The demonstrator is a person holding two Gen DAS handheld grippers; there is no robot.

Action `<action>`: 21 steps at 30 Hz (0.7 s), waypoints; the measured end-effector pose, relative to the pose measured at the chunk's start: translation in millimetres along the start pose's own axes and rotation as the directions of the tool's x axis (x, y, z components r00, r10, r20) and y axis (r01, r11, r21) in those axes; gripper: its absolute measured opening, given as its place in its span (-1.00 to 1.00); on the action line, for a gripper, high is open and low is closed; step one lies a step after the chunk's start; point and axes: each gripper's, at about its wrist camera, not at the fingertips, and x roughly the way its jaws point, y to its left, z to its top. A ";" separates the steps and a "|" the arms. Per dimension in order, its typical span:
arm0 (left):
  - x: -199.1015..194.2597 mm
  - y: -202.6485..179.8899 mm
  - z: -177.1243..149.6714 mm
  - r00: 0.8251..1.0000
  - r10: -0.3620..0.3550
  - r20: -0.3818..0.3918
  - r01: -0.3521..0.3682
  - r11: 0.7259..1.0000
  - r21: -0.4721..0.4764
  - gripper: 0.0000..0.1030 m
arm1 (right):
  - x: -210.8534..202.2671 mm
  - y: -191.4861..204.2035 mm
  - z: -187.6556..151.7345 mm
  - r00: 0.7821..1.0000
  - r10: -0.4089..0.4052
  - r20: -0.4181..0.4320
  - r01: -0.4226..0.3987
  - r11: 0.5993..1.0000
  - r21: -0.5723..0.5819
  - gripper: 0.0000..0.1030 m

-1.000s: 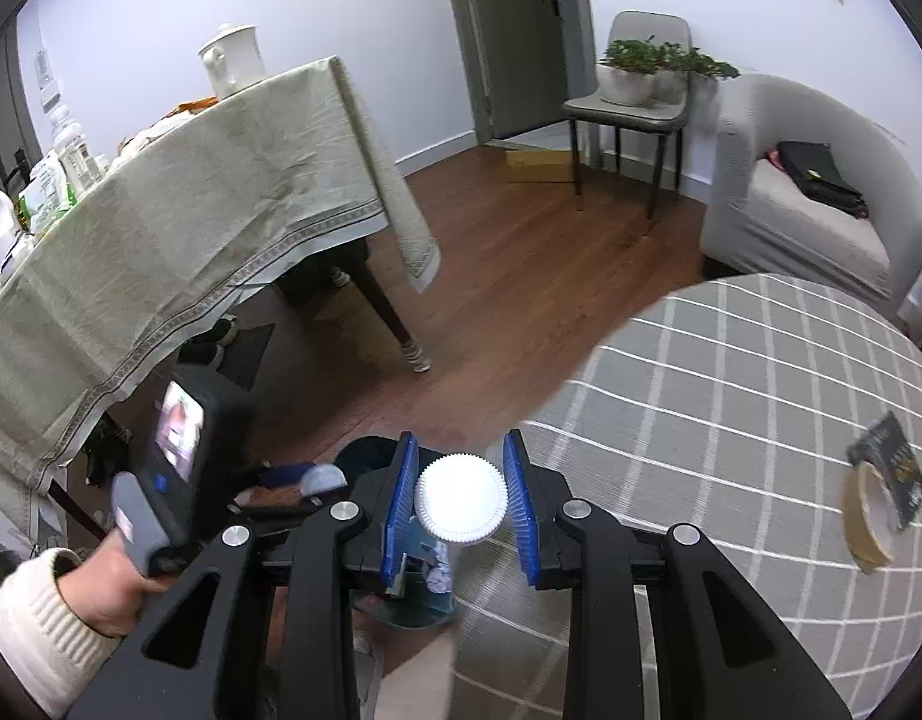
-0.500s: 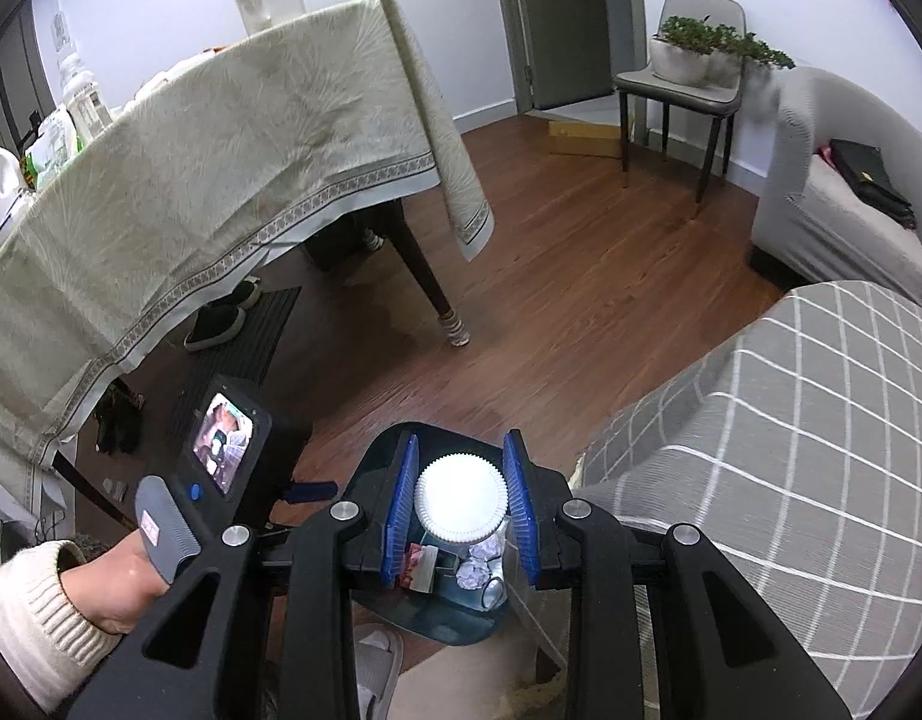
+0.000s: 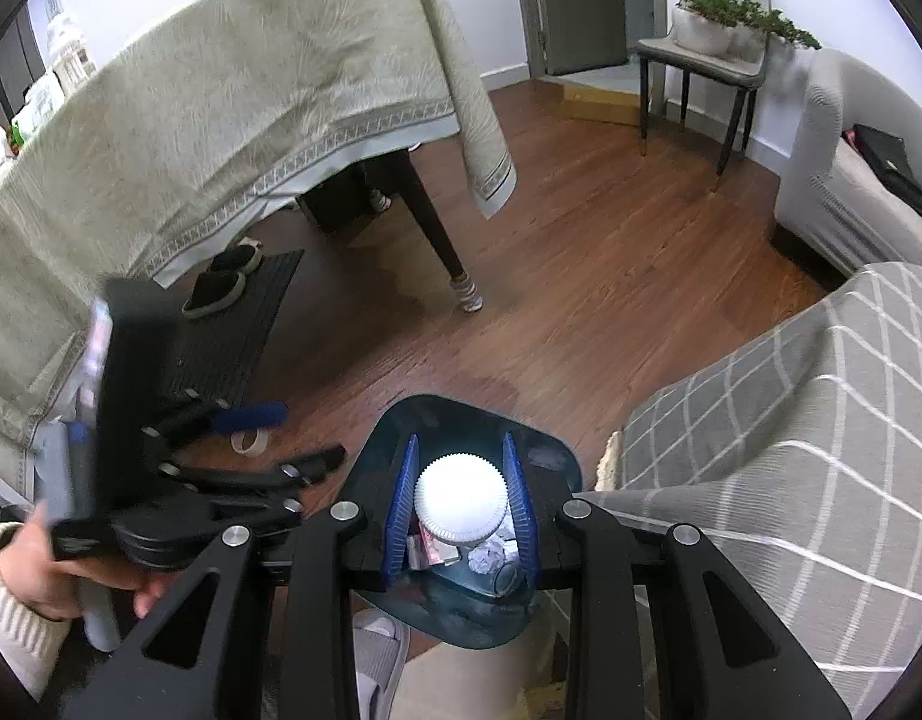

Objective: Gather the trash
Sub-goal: 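Carry both lids over the teal bin and release them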

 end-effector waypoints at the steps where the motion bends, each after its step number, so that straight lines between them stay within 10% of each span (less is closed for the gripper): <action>1: -6.6 0.4 1.5 1.000 0.001 0.018 -0.001 1.000 0.008 0.21 | 4.9 2.0 -0.5 1.000 0.000 -0.009 0.000 1.000 -0.002 -0.43; 21: -107.4 14.7 23.8 0.953 -0.046 0.299 0.051 0.999 -0.010 -0.20 | 100.8 35.7 -37.6 0.982 0.002 -0.187 -0.013 0.998 -0.056 -0.43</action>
